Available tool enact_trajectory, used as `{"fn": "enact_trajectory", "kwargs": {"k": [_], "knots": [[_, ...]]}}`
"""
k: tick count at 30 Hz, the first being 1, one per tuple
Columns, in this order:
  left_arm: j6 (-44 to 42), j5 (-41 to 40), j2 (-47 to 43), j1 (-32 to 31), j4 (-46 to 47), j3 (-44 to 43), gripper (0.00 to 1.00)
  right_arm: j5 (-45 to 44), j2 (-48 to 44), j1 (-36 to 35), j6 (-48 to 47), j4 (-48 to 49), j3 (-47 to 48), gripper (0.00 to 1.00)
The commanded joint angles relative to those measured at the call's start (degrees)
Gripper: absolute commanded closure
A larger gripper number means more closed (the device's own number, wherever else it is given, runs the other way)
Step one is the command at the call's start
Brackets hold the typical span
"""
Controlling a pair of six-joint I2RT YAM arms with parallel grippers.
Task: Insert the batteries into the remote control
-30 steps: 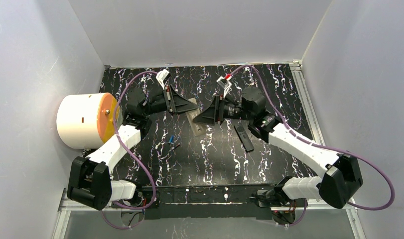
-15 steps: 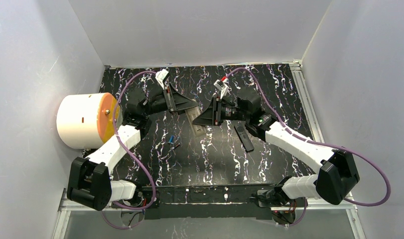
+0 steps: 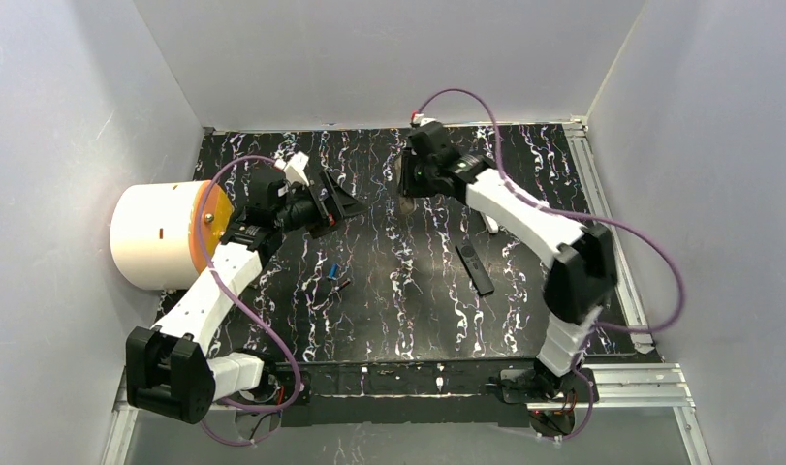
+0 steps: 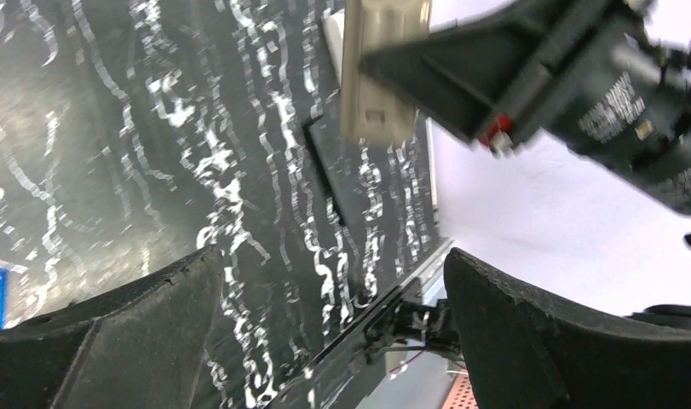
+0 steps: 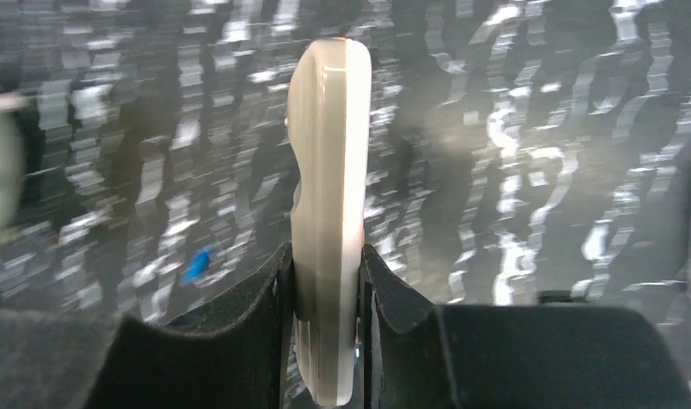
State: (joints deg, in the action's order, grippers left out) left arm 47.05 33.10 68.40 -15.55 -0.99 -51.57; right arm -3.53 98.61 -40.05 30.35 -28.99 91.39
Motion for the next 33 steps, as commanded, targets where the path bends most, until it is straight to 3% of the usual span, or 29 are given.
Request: {"fn": "enact_trajectory", "kwargs": {"k": [1, 7, 13, 18, 30, 33], "knots": [[-8.39, -2.52, -1.04, 0.65, -12.88, -2.42, 0.01, -25.14, 11.55, -0.1, -9.5, -16.25, 9.82, 0.95], [-10.95, -1.7, -1.7, 0.7, -16.8, -2.0, 0.01, -44.36, 25.14, 0.0, -14.07, -23.28, 19.31, 0.95], [-10.31, -0.93, -2.53, 0.7, -15.77, -0.15, 0.01, -51.85, 30.48, -0.1, -16.27, -24.38, 22.17, 0.94], [-9.61, 0.29, -1.71, 0.7, -15.04, 0.11, 0.01, -54.48, 34.17, -0.08, -18.49, -24.43, 23.12, 0.81], [-10.38, 0.21, -1.78, 0.74, -16.3, -0.2, 0.02, -50.07, 38.13, 0.85, -20.68, -22.88, 22.79, 0.75], [-10.57, 0.12, -1.71, 0.7, -16.6, -0.2, 0.02, -48.75, 38.41, 0.82, -20.22, -23.34, 22.54, 0.67]]}}
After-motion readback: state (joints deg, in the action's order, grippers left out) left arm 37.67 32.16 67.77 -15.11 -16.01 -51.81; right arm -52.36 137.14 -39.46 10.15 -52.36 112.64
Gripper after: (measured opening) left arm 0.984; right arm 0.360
